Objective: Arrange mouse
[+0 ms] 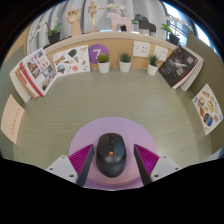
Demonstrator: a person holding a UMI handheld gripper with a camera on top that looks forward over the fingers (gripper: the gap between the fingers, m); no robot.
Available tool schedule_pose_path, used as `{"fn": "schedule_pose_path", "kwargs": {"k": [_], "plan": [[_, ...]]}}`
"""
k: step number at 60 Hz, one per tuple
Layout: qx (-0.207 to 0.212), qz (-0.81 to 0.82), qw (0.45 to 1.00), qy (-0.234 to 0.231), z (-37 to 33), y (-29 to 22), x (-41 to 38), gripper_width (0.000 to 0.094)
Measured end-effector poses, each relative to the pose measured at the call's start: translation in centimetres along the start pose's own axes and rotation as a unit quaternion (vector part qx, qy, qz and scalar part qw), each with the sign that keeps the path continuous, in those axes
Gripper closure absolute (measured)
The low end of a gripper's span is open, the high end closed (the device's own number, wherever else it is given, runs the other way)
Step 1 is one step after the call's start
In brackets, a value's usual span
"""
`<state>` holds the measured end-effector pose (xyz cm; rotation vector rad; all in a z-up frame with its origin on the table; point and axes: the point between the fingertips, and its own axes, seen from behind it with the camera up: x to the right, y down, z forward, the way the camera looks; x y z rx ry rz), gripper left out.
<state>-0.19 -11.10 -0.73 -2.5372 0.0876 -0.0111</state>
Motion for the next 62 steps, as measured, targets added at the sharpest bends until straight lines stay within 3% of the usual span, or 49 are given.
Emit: {"fn": "schedule_pose_path", "kwargs": {"k": [2,7,22,43,53,62], "plan": [[0.009,-0.002,1.0,0.01,-0.5,-0.6,0.4,0.0059],[0.03,-0.003,0.999,0.018,-2.9,-2.5,0.4,0.0077],[0.116,-0.006,0.993,-0.02,-15.4,-8.2,-1.5,0.0076],[0.206,-0.023,0.978,-0.034,-28.9,-8.3,-0.6,0.0075],[0.225,-0.03,0.973,-0.04,-31.7,-7.0,0.0,0.0088],[0.216,-0.042,0.974,-0.054,-32.8,-4.9,-0.3,0.0089]]}}
